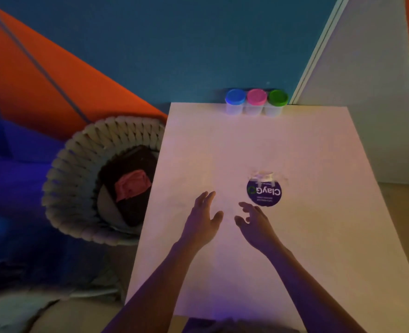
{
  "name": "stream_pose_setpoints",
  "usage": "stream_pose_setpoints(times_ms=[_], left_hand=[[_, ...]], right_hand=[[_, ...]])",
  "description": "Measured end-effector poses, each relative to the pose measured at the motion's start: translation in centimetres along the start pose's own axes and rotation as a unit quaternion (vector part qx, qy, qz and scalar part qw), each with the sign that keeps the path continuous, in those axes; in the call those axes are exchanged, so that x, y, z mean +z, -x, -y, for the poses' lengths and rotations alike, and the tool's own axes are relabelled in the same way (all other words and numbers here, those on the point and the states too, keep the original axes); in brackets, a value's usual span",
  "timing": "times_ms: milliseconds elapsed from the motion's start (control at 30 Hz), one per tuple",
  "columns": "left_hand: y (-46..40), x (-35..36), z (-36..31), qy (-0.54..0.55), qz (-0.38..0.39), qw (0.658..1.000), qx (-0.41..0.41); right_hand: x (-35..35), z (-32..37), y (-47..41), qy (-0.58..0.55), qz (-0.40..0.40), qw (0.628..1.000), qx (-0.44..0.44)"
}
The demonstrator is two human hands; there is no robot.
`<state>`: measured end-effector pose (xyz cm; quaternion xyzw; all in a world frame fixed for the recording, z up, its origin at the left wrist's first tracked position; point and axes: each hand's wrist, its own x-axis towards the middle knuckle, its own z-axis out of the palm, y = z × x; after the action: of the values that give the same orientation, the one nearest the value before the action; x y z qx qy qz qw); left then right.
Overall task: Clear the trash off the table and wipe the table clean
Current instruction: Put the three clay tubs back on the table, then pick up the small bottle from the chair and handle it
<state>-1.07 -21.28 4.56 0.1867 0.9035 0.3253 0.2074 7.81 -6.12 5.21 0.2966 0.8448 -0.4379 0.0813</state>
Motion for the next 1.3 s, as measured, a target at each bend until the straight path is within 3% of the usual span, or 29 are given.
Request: stream_pose_setpoints(times_ms=[167,467,700,967,1300], left_hand=[[4.3,-1.3,2.5,0.017,-0.018,0.999,-0.023],[14.3,-1.8,6.7,0.03,-0.141,0.979,-0.142],[21.7,-3.3,10.1,0.044,-0.209,0.945,-0.248],[30.8,-6.0,16.7,0.09,-0.3,0.877,-0.363],[38.7,-8.0,29.3,0.136,-0.267,0.839,-0.454]], right_hand=[[2.7,1.3,1.1,0.012,0.04,0.999,-0.034],[7.5,3.6,4.3,0.042,0.165,0.975,-0.14],[12.0,6.5,8.1,0.082,0.245,0.942,-0.214],[21.9,11.8,13.2,0.157,0.349,0.87,-0.309],[37.5,14.8,18.3,0.269,0.411,0.816,-0.304]])
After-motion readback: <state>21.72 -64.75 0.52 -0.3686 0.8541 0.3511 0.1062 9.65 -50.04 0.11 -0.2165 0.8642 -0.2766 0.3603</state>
